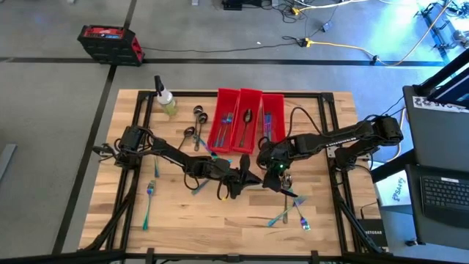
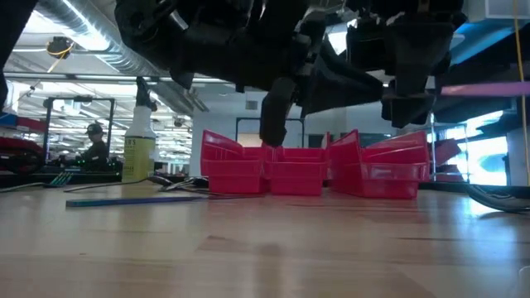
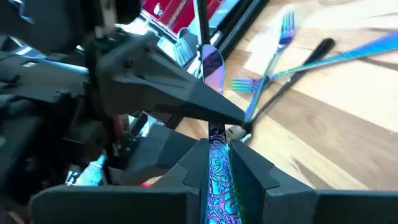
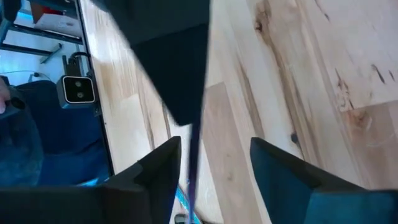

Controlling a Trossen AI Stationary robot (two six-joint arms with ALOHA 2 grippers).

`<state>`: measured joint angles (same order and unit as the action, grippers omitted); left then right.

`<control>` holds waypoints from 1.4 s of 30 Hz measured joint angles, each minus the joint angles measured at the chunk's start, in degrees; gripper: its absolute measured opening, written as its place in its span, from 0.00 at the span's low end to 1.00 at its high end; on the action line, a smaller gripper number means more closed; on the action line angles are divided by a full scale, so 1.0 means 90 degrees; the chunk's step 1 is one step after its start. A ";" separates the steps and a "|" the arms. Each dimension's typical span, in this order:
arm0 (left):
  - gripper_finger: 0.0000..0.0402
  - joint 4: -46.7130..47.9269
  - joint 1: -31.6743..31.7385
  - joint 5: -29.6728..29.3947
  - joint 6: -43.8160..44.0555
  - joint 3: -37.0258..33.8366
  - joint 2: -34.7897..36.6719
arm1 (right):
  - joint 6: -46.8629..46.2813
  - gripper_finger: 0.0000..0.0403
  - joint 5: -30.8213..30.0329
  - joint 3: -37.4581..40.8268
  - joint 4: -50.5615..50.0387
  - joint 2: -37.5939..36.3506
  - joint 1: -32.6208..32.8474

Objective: Sort silverware
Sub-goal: Put the blue knife into the right red silverware bin

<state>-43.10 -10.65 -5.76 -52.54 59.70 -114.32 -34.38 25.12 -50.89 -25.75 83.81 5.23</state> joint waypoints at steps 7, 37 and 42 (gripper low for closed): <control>0.08 0.0002 -0.0023 -0.0090 -0.0003 0.0000 0.0000 | 0.0013 0.38 0.0098 0.0000 0.0026 0.0000 0.0000; 0.13 0.0005 -0.0131 -0.0416 -0.0096 0.0002 0.0000 | -0.0148 0.00 0.0587 0.0002 0.0212 0.0000 -0.0002; 0.25 -0.0285 -0.0269 -0.0712 -0.0521 -0.0001 0.0000 | -0.0159 0.00 0.0726 -0.0010 0.0243 -0.0007 0.0010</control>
<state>-45.67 -13.08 -12.17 -57.23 59.69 -114.32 -35.81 31.66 -50.98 -23.57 83.75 5.32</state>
